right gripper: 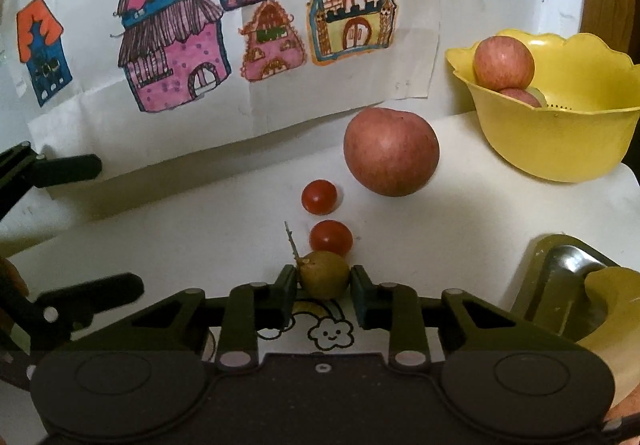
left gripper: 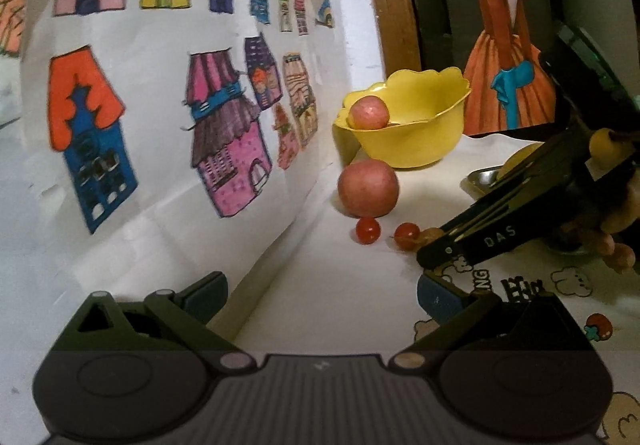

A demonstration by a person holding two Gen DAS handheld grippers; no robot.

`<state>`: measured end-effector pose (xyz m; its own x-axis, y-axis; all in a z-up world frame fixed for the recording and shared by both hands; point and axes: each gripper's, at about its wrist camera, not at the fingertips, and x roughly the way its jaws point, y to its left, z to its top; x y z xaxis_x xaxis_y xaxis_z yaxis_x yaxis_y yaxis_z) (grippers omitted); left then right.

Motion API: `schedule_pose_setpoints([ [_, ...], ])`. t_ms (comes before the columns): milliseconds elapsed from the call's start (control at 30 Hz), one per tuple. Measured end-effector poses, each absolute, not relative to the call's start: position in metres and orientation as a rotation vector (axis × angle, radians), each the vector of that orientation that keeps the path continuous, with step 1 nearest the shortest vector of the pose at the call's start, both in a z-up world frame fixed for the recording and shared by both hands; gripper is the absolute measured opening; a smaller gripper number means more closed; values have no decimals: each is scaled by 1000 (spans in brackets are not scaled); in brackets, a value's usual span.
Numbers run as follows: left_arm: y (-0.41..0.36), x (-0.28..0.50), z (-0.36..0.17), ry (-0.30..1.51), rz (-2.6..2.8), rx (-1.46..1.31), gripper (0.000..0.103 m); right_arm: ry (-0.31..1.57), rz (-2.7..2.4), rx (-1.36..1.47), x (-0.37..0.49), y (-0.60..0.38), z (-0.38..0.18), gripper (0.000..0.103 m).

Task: Organize fruits
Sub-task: 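Grasp the small brown stemmed fruit with the right gripper while the left approaches the tomatoes, then grasp a red cherry tomato with the left gripper while the right lifts its fruit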

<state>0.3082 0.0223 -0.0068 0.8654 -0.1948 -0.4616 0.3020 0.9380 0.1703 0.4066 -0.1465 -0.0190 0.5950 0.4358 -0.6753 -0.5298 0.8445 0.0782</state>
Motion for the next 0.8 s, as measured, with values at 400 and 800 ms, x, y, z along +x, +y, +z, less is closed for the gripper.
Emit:
schedule_pose_setpoints([
  [400, 4, 342, -7, 505, -426, 174, 101, 604, 523, -12, 368, -221, 28, 31],
  [800, -19, 391, -28, 600, -464, 107, 89, 554, 473, 2, 338, -273, 38, 31],
])
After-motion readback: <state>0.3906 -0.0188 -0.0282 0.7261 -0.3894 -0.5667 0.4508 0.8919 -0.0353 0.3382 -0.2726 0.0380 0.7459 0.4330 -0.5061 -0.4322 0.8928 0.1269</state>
